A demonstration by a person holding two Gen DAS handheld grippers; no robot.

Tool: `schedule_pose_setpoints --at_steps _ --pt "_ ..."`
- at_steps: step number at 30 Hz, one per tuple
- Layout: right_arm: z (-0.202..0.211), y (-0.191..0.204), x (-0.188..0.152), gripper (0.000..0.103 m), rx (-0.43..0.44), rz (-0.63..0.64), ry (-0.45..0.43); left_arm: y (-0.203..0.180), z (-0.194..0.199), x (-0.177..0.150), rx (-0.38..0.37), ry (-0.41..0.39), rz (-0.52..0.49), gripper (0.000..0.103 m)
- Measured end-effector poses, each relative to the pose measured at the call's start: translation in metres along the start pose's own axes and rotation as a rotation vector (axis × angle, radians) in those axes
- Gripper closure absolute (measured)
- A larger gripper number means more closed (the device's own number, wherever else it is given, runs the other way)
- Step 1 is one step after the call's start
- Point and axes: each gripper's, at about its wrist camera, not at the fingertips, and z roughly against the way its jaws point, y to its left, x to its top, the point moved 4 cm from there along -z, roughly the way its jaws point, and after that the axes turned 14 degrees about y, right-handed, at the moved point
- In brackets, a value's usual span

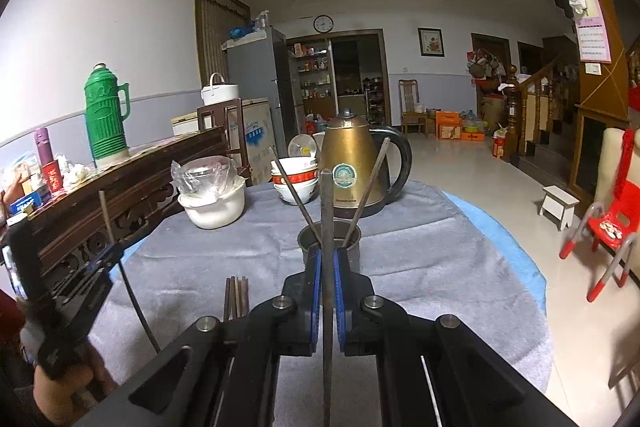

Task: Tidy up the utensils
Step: 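Lift both held chopsticks and carry them above the grey holder, then lower both chopsticks into the grey holder and open both grippers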

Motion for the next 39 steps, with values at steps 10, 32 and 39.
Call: schedule_pose_setpoints --at_steps 10,32,39 --pt "0.007 -0.006 -0.002 0.096 0.025 -0.020 0.011 0.006 0.045 -0.011 -0.093 0.059 -0.007 0.097" --pt "0.037 -0.071 0.089 0.096 0.054 -0.283 -0.350 -0.060 0.005 0.108 -0.439 0.015 0.180 0.098" --pt "0.003 -0.054 0.124 0.096 0.040 -0.251 -0.391 -0.106 -0.032 0.125 -0.455 0.030 0.138 0.098"
